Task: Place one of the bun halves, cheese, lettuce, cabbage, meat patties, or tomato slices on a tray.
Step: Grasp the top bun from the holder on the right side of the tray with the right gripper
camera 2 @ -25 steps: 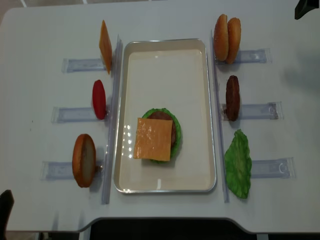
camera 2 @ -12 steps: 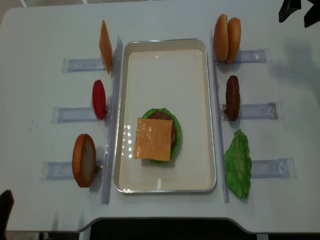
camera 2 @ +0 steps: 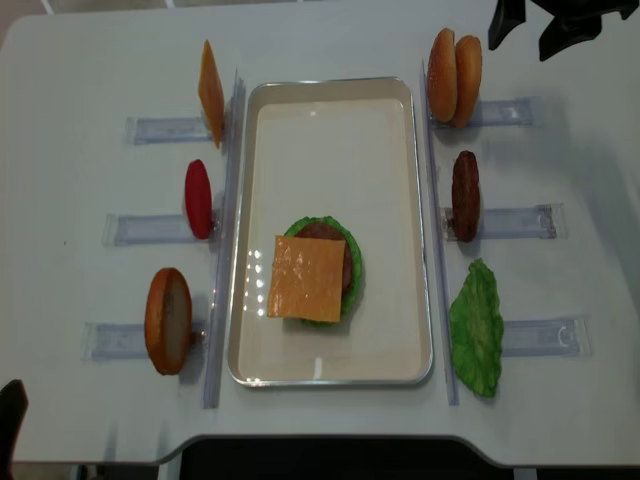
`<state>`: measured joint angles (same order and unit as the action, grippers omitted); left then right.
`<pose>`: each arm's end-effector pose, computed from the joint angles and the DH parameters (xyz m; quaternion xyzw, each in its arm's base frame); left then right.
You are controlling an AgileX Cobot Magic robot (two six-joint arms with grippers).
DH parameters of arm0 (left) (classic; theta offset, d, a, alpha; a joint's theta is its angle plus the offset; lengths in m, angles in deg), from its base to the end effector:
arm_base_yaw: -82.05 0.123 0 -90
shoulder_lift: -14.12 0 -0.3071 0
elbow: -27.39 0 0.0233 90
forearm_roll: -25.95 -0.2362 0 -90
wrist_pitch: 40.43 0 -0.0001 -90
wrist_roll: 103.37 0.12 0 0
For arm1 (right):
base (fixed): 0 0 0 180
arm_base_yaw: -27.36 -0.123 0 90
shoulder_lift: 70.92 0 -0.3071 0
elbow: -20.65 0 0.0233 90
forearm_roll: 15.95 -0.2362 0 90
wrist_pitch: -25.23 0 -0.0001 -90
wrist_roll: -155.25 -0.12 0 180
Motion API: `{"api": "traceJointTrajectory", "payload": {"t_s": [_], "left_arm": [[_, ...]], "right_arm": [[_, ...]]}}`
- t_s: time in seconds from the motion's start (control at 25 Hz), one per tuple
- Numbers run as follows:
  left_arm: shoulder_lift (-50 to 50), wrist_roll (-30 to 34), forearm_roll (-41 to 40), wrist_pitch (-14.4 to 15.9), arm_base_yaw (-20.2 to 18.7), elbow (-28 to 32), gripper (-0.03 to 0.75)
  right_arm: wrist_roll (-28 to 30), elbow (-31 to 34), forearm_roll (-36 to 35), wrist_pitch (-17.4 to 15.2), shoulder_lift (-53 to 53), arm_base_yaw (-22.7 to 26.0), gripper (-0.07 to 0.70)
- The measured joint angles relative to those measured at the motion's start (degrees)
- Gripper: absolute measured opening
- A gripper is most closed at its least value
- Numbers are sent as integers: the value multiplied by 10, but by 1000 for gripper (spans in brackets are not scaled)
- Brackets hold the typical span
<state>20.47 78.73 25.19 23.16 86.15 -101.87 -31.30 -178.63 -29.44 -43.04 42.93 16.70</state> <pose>-0.0165 0.0002 0.2436 -0.0155 0.8688 0.0334 0.4938 0.3854 0.0990 0.2967 -0.0085 0.9823 0.1353 0.1294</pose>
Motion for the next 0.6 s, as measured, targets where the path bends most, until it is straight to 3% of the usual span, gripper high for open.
{"api": "traceJointTrajectory", "payload": {"t_s": [0.24, 0.6], "left_arm": [[0, 0, 0, 0, 0, 0, 534], [0, 0, 0, 0, 0, 0, 534]], "right_arm": [[-46, -11, 15, 22, 0, -80, 468], [-61, -11, 5, 76, 0, -127, 468]]}}
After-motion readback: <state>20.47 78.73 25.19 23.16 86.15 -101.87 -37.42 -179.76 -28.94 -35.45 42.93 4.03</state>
